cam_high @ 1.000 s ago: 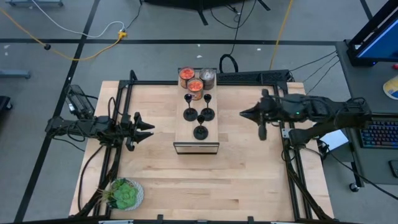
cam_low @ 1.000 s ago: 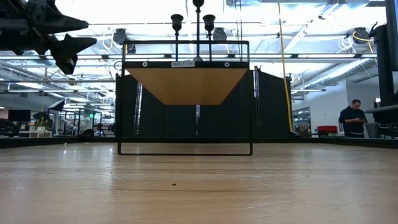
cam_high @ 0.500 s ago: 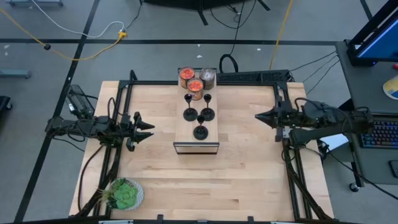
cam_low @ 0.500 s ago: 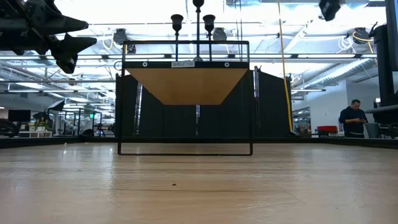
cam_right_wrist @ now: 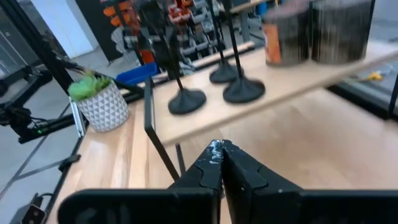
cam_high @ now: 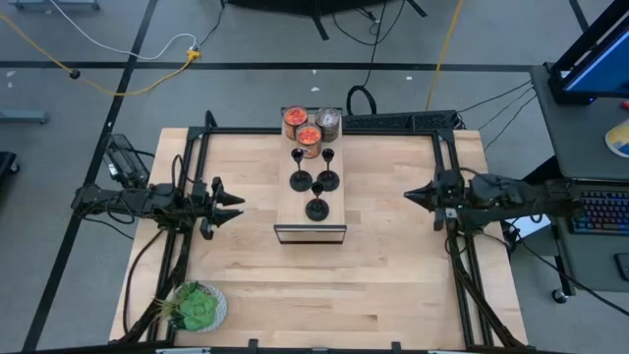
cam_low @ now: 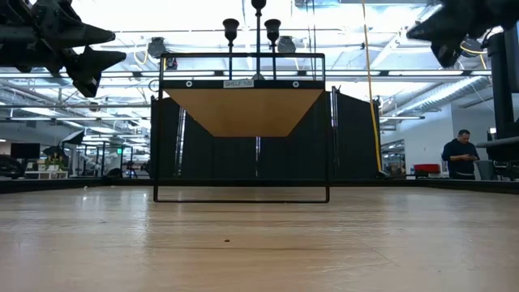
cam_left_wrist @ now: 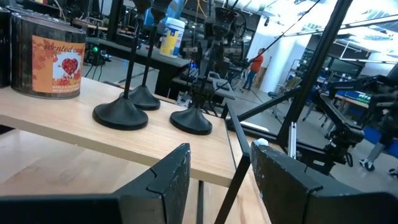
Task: Pick & Place candle stick holders
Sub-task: Return to Home Position
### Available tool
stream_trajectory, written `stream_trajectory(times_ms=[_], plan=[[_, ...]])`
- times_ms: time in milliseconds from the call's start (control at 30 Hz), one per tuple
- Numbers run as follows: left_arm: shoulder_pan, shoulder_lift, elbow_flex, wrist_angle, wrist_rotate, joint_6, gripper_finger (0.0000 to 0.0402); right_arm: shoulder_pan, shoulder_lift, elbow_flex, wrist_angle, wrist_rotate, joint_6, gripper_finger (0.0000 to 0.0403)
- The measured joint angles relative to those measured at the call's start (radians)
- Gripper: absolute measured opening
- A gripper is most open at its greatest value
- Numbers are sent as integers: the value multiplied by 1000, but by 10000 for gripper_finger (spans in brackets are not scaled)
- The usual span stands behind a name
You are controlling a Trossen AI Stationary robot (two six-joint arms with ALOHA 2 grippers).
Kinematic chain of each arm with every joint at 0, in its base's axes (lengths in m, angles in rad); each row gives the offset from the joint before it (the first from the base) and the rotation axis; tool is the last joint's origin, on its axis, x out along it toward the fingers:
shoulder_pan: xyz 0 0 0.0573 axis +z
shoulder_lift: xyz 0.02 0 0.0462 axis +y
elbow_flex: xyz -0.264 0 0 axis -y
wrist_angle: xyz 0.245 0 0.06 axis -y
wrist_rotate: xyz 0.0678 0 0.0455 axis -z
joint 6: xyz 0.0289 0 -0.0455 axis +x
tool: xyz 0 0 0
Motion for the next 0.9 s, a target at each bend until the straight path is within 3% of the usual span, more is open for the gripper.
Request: stream_trajectory(times_ms=[400, 633, 900], plan=[[0, 0, 0, -5, -2, -2, 175, -1, -29, -151, -3, 11, 158, 0], [0, 0, 0, -4, -2, -3, 175, -2, -63, -166, -19, 89, 257, 0], [0, 0, 0, -5, -2, -1, 175, -2, -138, -166, 75, -105, 124, 0]])
